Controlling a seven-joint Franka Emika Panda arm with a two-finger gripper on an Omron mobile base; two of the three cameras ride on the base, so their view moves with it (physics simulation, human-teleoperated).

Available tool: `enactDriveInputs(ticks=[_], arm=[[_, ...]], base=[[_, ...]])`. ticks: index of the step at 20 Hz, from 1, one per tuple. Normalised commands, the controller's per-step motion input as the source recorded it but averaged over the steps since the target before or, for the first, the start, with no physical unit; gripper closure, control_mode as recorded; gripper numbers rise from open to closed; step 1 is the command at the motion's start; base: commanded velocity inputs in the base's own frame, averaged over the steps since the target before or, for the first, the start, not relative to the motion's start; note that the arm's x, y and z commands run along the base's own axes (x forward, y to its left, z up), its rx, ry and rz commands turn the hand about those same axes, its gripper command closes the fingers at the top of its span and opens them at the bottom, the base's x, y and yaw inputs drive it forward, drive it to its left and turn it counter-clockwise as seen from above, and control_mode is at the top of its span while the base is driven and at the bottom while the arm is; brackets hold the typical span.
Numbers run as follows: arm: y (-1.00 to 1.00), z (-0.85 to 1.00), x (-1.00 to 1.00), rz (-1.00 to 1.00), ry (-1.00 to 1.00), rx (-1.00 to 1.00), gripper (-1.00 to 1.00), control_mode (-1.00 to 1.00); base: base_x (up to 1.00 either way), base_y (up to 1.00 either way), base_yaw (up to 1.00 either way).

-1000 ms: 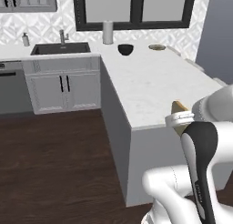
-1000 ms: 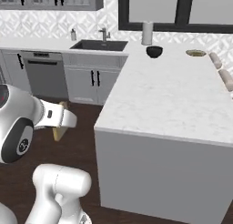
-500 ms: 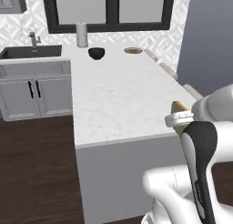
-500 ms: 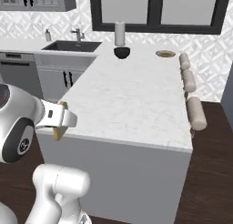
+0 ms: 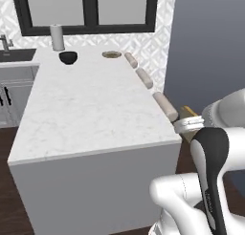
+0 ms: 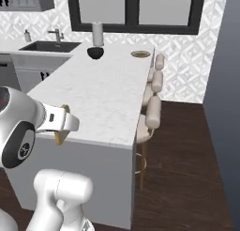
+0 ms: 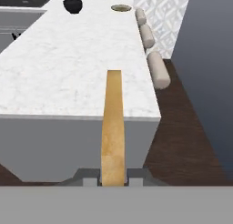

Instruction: Start the toaster. Once the lever pops up, take the bread to the plate on the dining counter.

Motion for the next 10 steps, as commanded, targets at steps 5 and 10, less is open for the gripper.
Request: enactDriveInputs(ticks=[5,10], arm=[[0.00,0.00,0.00,0.00,0.00,0.00,1.00,1.00],[0.00,0.00,0.00,0.00,0.00,0.00,1.00,1.00]], base=[[0.35,-1.00,0.00],[0.64,-1.00,0.04]])
